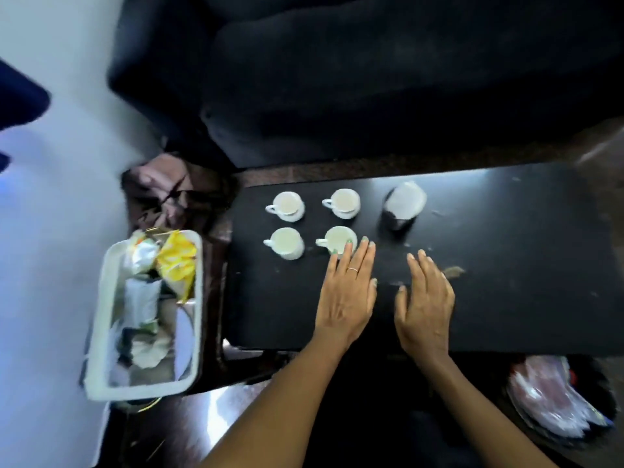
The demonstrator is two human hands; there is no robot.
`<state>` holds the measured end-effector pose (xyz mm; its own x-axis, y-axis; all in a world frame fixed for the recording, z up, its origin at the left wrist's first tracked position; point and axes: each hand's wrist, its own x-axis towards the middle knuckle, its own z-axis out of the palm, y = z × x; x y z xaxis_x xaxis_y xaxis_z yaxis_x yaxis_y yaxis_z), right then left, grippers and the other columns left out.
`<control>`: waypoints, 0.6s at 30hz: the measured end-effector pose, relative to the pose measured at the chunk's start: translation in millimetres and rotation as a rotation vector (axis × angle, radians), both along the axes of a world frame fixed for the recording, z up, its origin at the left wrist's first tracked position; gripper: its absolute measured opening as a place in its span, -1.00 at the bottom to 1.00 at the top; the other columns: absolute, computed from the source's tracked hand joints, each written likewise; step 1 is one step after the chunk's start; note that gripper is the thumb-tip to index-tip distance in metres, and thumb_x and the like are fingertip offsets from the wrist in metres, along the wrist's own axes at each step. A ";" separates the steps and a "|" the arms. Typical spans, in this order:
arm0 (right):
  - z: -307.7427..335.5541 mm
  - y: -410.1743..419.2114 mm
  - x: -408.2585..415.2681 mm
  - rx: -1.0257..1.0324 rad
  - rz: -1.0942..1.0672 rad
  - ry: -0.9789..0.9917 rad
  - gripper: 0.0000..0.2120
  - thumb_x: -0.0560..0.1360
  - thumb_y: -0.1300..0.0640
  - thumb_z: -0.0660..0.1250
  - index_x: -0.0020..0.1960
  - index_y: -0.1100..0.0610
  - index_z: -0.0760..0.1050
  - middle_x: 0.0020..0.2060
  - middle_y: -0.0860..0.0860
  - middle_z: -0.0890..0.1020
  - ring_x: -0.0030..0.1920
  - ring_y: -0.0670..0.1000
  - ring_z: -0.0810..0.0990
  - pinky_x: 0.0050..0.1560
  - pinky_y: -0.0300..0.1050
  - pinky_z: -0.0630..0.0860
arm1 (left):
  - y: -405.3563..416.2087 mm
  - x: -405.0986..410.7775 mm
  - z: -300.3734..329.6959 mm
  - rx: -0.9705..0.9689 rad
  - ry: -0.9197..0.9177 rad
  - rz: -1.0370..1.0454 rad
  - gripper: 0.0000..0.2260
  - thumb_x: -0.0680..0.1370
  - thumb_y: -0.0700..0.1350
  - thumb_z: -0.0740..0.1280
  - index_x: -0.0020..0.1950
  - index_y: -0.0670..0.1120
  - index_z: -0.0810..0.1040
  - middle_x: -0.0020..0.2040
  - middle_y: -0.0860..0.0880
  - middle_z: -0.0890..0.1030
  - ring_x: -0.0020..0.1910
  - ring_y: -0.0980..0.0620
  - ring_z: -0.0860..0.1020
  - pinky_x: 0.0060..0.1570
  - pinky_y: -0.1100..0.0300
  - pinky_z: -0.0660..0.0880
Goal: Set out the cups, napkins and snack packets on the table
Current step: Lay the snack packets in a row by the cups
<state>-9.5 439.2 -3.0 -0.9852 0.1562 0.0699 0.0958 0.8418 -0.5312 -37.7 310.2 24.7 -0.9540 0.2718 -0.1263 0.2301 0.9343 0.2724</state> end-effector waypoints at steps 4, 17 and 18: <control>8.4 -81.3 -4.4 -0.009 0.158 -0.016 -0.49 0.45 0.21 0.18 0.40 0.22 0.32 0.41 0.17 0.38 0.43 0.12 0.30 0.41 0.06 0.13 | -98.9 18.1 5.6 0.001 0.012 0.180 -0.48 0.61 -0.08 0.11 0.55 -0.13 0.06 0.56 -0.08 0.13 0.55 -0.09 0.07 0.47 0.03 -0.22; -1.0 -290.0 -19.0 -0.036 0.675 -0.093 -0.50 0.44 0.29 0.28 0.38 0.24 0.37 0.39 0.17 0.41 0.40 0.14 0.39 0.36 0.10 0.34 | -264.9 69.9 -36.1 0.085 0.029 0.829 -0.48 0.59 -0.11 0.20 0.53 -0.12 0.15 0.54 -0.06 0.17 0.54 -0.09 0.11 0.47 0.07 -0.16; -4.5 -299.5 -22.5 -0.038 0.702 -0.099 -0.51 0.44 0.29 0.28 0.38 0.24 0.37 0.39 0.17 0.41 0.40 0.14 0.39 0.36 0.09 0.33 | -268.3 69.8 -40.4 0.094 0.031 0.856 -0.48 0.60 -0.11 0.18 0.54 -0.12 0.13 0.55 -0.06 0.15 0.55 -0.08 0.08 0.47 0.09 -0.18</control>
